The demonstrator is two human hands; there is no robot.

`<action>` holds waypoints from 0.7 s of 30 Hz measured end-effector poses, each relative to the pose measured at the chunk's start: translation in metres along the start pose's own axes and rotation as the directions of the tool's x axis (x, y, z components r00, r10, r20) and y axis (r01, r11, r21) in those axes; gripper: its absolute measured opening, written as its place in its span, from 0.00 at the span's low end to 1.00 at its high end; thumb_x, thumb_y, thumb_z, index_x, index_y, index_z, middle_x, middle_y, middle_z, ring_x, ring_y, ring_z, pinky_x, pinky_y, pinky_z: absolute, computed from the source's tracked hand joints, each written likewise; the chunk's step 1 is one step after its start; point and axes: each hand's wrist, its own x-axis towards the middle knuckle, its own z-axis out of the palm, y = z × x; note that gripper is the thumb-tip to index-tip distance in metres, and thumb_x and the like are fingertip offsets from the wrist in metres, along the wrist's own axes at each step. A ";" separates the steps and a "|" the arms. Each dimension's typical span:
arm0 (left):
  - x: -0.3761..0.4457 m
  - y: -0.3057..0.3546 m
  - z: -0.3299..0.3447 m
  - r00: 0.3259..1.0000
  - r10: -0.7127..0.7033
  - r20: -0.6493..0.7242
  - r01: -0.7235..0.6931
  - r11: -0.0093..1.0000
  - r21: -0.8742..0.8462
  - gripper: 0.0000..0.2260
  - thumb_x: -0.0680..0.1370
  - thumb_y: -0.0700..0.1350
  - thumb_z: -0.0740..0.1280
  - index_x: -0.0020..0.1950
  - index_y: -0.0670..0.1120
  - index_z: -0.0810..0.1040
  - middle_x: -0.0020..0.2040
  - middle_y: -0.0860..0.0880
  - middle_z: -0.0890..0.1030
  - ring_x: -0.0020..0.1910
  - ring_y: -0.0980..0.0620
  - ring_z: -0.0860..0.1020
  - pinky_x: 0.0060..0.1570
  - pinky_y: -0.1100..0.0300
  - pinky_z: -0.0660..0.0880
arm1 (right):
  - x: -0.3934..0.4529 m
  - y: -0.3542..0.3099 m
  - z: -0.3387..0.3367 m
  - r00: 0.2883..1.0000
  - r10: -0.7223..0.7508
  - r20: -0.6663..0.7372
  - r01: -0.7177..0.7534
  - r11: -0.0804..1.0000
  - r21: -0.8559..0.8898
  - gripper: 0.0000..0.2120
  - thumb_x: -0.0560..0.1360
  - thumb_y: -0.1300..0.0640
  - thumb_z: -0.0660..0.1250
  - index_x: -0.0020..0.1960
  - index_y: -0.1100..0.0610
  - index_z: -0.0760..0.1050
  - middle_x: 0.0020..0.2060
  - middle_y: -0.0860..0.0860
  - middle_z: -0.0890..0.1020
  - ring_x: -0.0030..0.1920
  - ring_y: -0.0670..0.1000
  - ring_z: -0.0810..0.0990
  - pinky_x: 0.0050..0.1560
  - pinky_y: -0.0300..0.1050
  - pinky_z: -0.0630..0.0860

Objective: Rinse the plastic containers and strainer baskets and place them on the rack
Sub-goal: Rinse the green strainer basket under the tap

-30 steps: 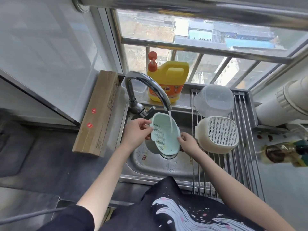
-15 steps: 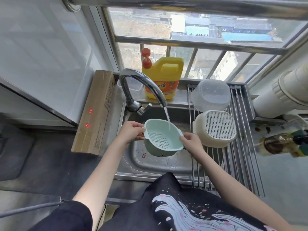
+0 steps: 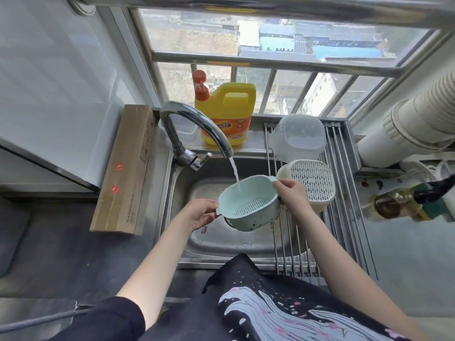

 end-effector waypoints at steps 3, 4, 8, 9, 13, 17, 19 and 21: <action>0.004 -0.001 0.006 1.000 -0.009 0.011 0.008 1.000 0.026 0.10 0.78 0.33 0.63 0.59 0.37 0.76 0.43 0.42 0.80 0.34 0.51 0.79 0.18 0.69 0.71 | 0.004 -0.003 -0.002 1.000 -0.007 -0.005 0.007 0.999 -0.036 0.15 0.74 0.52 0.67 0.57 0.58 0.81 0.47 0.52 0.84 0.48 0.49 0.81 0.49 0.47 0.77; 0.007 -0.002 0.008 1.000 -0.010 0.014 0.010 0.999 0.039 0.10 0.78 0.33 0.64 0.59 0.37 0.76 0.44 0.41 0.80 0.36 0.50 0.78 0.17 0.69 0.70 | 0.004 -0.006 -0.003 1.000 -0.012 -0.018 0.011 0.998 -0.056 0.16 0.74 0.51 0.67 0.59 0.58 0.80 0.49 0.52 0.84 0.49 0.50 0.81 0.50 0.47 0.77; 0.014 -0.004 0.018 0.999 -0.021 0.039 0.019 0.998 0.059 0.08 0.78 0.33 0.63 0.56 0.39 0.76 0.43 0.42 0.79 0.37 0.49 0.79 0.16 0.69 0.67 | 0.005 -0.019 -0.006 0.994 -0.102 -0.029 0.097 0.985 -0.144 0.16 0.74 0.51 0.67 0.57 0.57 0.81 0.45 0.54 0.84 0.42 0.48 0.80 0.37 0.39 0.72; 0.017 -0.004 0.021 0.999 -0.030 0.044 0.027 0.997 0.066 0.07 0.78 0.33 0.63 0.55 0.39 0.75 0.43 0.42 0.79 0.37 0.50 0.78 0.16 0.69 0.67 | 0.004 -0.023 -0.007 0.992 -0.127 -0.021 0.122 0.978 -0.172 0.15 0.74 0.51 0.67 0.57 0.57 0.81 0.43 0.55 0.84 0.40 0.48 0.79 0.36 0.39 0.72; 0.024 -0.005 0.030 0.993 -0.086 0.079 0.079 0.993 0.086 0.10 0.78 0.33 0.63 0.59 0.38 0.75 0.48 0.40 0.79 0.38 0.49 0.78 0.15 0.70 0.65 | -0.002 -0.038 -0.010 0.980 -0.199 0.012 0.194 0.940 -0.279 0.12 0.75 0.52 0.66 0.55 0.55 0.81 0.34 0.54 0.80 0.33 0.47 0.75 0.34 0.41 0.69; 0.026 -0.006 0.035 0.990 -0.105 0.094 0.096 0.991 0.094 0.13 0.79 0.34 0.62 0.63 0.38 0.73 0.46 0.41 0.79 0.37 0.52 0.77 0.16 0.70 0.67 | -0.001 -0.046 -0.009 0.963 -0.267 0.028 0.259 0.900 -0.351 0.13 0.75 0.51 0.67 0.56 0.54 0.81 0.29 0.46 0.73 0.30 0.43 0.70 0.31 0.38 0.64; 0.027 -0.005 0.036 0.990 -0.092 0.106 0.087 0.995 0.056 0.14 0.78 0.33 0.62 0.64 0.38 0.73 0.43 0.42 0.79 0.33 0.53 0.77 0.19 0.69 0.70 | -0.001 -0.048 -0.009 0.955 -0.294 0.038 0.288 0.893 -0.346 0.13 0.75 0.52 0.67 0.57 0.54 0.80 0.28 0.47 0.72 0.29 0.43 0.69 0.31 0.37 0.64; 0.026 -0.002 0.035 0.990 -0.059 0.131 0.058 0.998 0.011 0.15 0.78 0.31 0.63 0.64 0.39 0.74 0.42 0.42 0.80 0.32 0.53 0.76 0.23 0.68 0.75 | -0.003 -0.051 -0.009 0.945 -0.321 0.057 0.321 0.886 -0.334 0.13 0.75 0.53 0.67 0.59 0.54 0.79 0.28 0.47 0.71 0.28 0.43 0.68 0.30 0.35 0.64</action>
